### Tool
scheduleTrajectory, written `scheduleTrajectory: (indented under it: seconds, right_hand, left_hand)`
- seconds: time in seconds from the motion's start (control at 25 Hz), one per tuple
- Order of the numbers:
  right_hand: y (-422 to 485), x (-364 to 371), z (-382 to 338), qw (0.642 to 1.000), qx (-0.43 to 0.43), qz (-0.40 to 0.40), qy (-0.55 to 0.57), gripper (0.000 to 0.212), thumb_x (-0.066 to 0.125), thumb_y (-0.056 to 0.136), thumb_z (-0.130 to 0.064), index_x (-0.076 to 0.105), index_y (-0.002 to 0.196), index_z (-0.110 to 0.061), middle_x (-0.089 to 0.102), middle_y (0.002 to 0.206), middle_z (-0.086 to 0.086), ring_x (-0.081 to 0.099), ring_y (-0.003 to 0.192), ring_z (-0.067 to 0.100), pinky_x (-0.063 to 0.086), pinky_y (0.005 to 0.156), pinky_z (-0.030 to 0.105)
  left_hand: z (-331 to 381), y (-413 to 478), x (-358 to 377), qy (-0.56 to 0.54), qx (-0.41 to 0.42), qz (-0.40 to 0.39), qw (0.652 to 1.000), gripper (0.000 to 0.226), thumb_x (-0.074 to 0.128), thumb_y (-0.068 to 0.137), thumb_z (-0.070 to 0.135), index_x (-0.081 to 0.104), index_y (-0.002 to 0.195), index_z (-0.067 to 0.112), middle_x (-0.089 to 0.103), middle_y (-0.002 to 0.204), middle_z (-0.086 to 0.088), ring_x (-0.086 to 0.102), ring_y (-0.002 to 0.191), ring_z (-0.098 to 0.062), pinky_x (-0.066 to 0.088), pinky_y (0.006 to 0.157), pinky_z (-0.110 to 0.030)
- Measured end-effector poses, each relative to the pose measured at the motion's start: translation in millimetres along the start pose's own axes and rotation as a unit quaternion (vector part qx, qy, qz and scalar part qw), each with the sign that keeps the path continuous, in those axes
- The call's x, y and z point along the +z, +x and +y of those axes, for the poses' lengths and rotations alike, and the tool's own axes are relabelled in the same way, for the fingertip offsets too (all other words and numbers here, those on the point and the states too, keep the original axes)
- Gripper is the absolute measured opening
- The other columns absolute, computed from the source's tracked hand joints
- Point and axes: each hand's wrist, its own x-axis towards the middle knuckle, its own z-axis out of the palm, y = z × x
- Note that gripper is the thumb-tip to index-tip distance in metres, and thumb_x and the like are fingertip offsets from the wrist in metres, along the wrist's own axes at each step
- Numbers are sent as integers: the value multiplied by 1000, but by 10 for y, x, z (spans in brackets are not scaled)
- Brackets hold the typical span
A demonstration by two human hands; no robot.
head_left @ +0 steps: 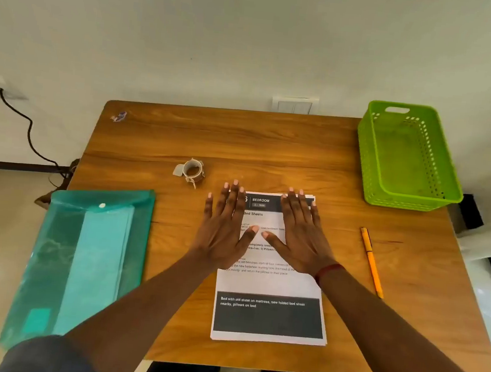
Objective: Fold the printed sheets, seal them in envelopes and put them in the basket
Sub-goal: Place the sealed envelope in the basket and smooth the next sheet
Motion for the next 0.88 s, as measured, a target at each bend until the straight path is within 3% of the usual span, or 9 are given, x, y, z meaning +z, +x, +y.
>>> scheduleTrajectory:
  seconds: [0.56,0.88]
  right_hand:
    - [136,361,39,993,45,92,-55,87,29,87,-74,25,149,-13,32,154,10,14,148,30,9,115,64]
    - [191,471,26,990,35,124,-53,87,25,84,-78,21,149,-20,30,155,7,16,147,28,13,115,63]
  left_hand:
    - [-247,139,361,-7,21,69,997,88,20,96,67,-19,152,12,-22,161,-7,-24,147,-22,-6,120,-52]
    - [-281,115,467,-28,38,121,992,89,19,94,68,-16,153,13,-16,163,-8,-17,149,-21,-9,121,-48]
